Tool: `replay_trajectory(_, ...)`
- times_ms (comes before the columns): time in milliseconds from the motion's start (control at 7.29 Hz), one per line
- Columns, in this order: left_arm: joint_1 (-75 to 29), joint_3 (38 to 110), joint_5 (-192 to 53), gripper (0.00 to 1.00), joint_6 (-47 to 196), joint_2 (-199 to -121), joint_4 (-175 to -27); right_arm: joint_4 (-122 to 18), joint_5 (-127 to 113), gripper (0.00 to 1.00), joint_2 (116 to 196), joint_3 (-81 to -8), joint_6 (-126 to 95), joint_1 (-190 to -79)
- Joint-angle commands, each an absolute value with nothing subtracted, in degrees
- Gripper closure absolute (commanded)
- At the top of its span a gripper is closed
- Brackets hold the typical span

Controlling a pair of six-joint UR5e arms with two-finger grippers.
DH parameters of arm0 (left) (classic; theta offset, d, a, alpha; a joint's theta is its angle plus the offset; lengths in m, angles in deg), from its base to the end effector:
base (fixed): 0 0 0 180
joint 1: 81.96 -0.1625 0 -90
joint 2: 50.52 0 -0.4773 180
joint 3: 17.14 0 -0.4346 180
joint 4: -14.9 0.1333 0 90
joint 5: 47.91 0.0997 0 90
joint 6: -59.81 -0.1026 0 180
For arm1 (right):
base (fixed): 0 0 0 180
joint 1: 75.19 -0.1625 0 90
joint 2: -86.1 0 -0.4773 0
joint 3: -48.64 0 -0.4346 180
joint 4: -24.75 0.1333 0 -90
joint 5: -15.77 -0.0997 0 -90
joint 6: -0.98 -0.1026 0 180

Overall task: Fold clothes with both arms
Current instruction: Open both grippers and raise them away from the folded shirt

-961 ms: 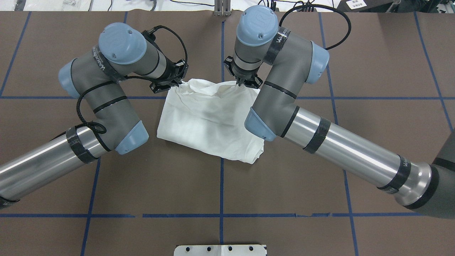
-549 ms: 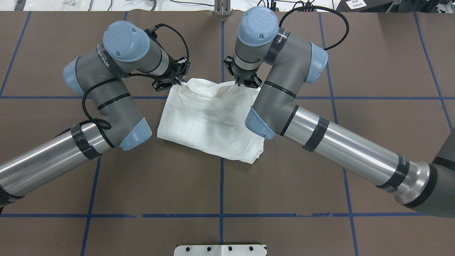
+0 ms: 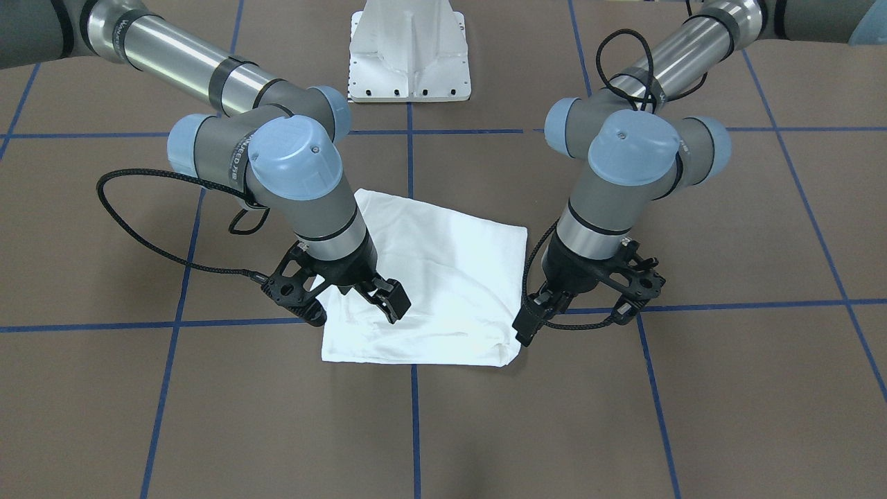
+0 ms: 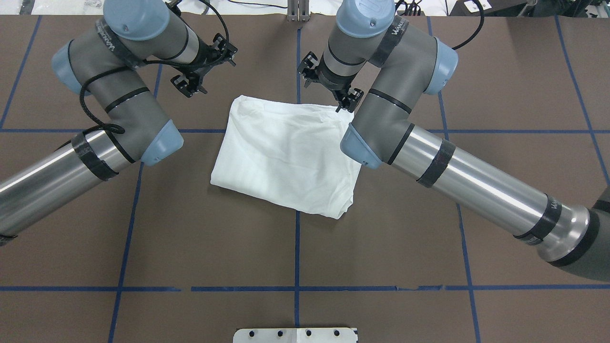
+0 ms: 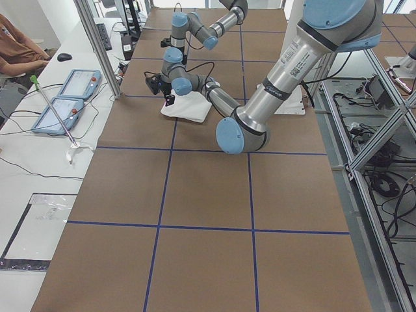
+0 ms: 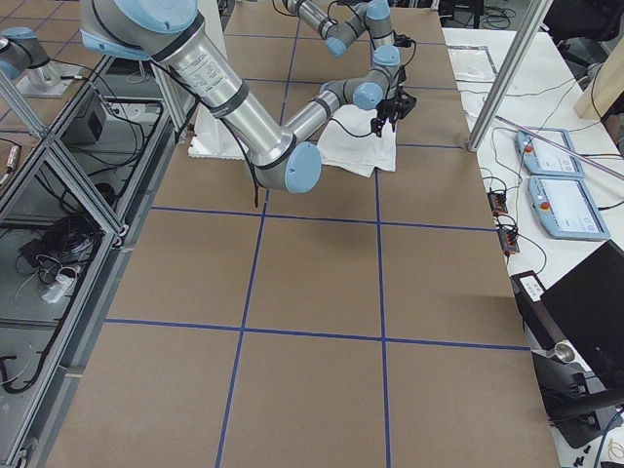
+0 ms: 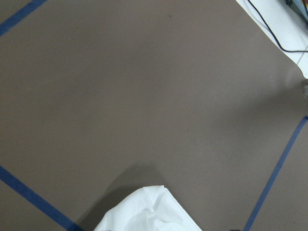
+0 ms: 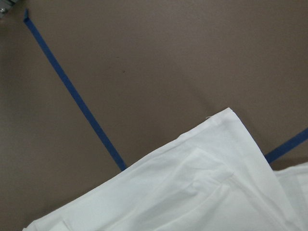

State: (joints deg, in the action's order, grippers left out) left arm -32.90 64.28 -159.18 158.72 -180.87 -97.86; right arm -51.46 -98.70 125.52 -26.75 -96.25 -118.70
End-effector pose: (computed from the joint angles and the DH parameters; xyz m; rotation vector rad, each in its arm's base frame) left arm 0.4610 -0.6780 0.2717 0.0010 1.0259 -0.7480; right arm -0.5584 -0.6553 0.1945 -0.1156 -0.9528 0.6329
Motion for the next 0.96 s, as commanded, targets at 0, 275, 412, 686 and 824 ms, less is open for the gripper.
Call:
replay_trajectory(0, -28.55, 72.71, -161.99, 0.00, 141.22, -172.04, -97.69, -51.19, -100.58, 0.00, 129.31, -30.00, -84.34, -123.32)
replay_trajectory(275, -21.62, 77.86, -165.74, 0.00, 121.43, -164.55, -97.69, -51.28, -108.37, 0.00, 141.93, -35.80, -59.80, -135.84)
replay_trajectory(412, -16.19, 78.48, -169.78, 0.00, 110.46, -161.21, -97.60, -52.84, -112.86, 0.00, 147.39, -36.35, -45.31, -143.58)
replay_trajectory(686, -7.73, 80.06, -171.75, 0.00, 90.49, -152.52, -97.60, -60.29, -113.61, 0.00, 155.15, -36.35, -15.16, -154.24)
replay_trajectory(824, -4.65, 80.07, -171.75, 0.00, 81.52, -148.91, -97.60, -65.38, -113.52, 0.00, 157.10, -36.44, -2.75, -158.72)
